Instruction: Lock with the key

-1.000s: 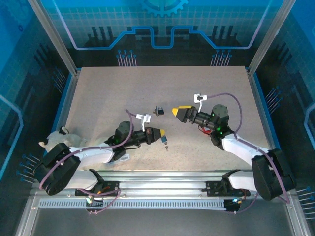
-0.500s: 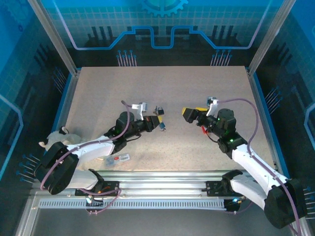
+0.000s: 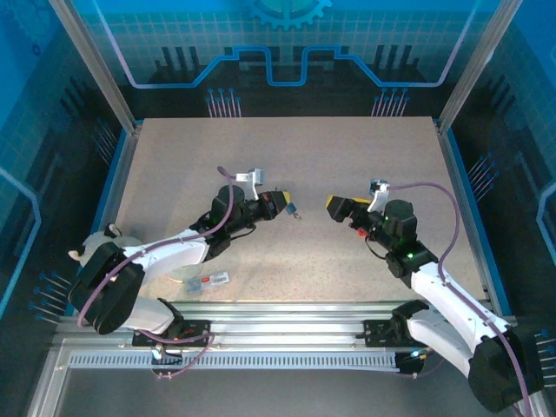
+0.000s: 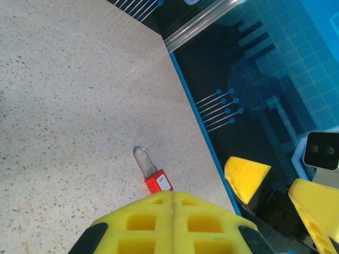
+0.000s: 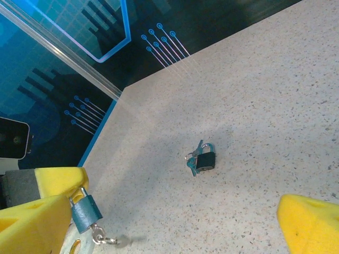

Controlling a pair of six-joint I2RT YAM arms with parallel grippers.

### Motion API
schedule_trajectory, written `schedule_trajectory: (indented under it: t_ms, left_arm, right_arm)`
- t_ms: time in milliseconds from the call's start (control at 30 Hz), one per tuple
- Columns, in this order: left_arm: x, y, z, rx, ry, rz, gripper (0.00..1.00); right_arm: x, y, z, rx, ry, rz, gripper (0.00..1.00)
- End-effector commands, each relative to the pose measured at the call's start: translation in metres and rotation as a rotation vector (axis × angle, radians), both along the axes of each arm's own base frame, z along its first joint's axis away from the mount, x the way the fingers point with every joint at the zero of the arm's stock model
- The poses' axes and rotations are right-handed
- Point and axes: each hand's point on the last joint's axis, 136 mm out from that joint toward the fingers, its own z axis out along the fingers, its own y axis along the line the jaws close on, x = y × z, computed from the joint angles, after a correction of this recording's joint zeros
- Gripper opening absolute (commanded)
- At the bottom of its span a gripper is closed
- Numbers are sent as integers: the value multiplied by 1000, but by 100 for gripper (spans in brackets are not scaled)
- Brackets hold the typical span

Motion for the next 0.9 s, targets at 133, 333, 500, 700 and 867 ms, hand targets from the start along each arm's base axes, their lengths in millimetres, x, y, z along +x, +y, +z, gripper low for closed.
schedule_trajectory:
  t_ms: [133, 333, 500, 700, 867]
  left_arm:
    - [16, 7, 22, -87, -3, 96, 0]
    - [19, 6, 27, -134, 17, 110, 0]
    - [20, 5, 29, -162, 29, 116, 0]
    - [22, 3, 29, -200, 48, 119, 0]
    - [23, 0, 28, -231, 66, 117, 0]
  right_arm:
    - [-3, 8, 10, 43, -62, 49, 100]
    - [-10, 13, 14, 72, -117, 92, 100]
    - [-12, 20, 14, 89, -123, 136, 100]
    - [-13, 31, 12, 119, -111, 198, 96]
    - [-13, 33, 11, 130, -110, 212, 92]
